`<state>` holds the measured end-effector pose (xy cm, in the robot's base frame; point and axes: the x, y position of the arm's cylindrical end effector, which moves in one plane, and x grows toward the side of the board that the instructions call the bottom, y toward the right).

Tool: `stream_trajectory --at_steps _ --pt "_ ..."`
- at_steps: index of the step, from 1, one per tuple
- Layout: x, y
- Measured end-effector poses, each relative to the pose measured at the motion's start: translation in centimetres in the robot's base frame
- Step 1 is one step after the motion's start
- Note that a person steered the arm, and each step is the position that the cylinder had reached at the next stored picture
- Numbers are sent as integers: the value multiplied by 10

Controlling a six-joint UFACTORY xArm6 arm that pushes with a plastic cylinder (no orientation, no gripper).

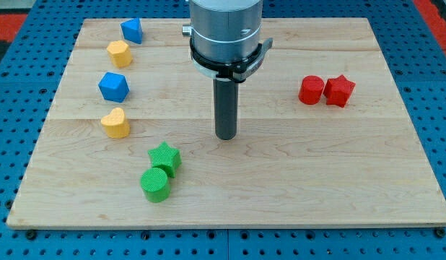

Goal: Move the heart towards the bottom right side of the board

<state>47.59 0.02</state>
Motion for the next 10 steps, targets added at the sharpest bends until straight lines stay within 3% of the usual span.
stream_trajectory --at_steps 1,3,4,5,6,7,8,9,10 --pt "0 -2" --pt "-54 -69" --pt "-79 -152" --pt "-72 -248" --pt "-19 -227" --pt "-10 -133" --pt "-25 -110" --pt "-44 -124" --pt "-5 -36"
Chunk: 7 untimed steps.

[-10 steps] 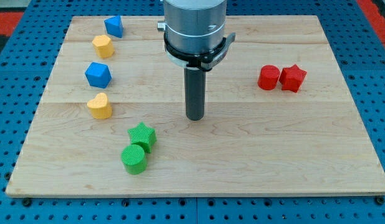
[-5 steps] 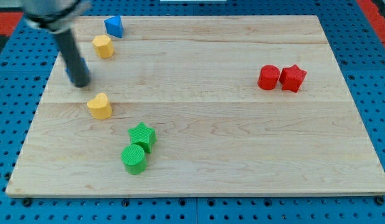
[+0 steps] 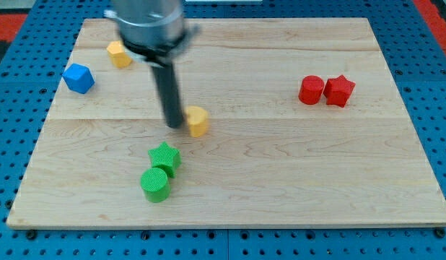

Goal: Move the heart towards the bottom right side of the board

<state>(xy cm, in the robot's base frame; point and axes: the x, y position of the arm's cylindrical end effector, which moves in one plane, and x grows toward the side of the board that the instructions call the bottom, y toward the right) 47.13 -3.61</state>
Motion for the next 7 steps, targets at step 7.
stream_trajectory --at_steps 7 --pt "33 170"
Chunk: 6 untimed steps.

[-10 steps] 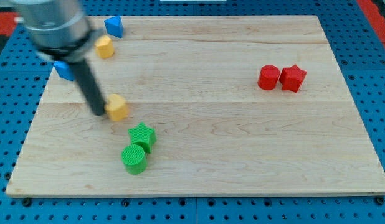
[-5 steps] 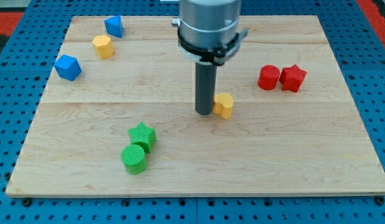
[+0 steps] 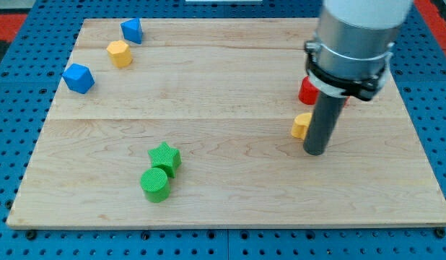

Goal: Move the heart towards the bottom right side of the board

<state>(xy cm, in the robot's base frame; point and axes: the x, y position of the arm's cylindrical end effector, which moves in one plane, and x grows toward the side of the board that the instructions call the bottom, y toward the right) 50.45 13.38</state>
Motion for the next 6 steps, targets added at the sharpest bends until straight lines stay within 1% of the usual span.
stream_trajectory --at_steps 2,3,4,5,6 --pt "-72 -98" --pt "-102 -117" --pt "-105 -78" --pt "-53 -21" --pt "-2 18"
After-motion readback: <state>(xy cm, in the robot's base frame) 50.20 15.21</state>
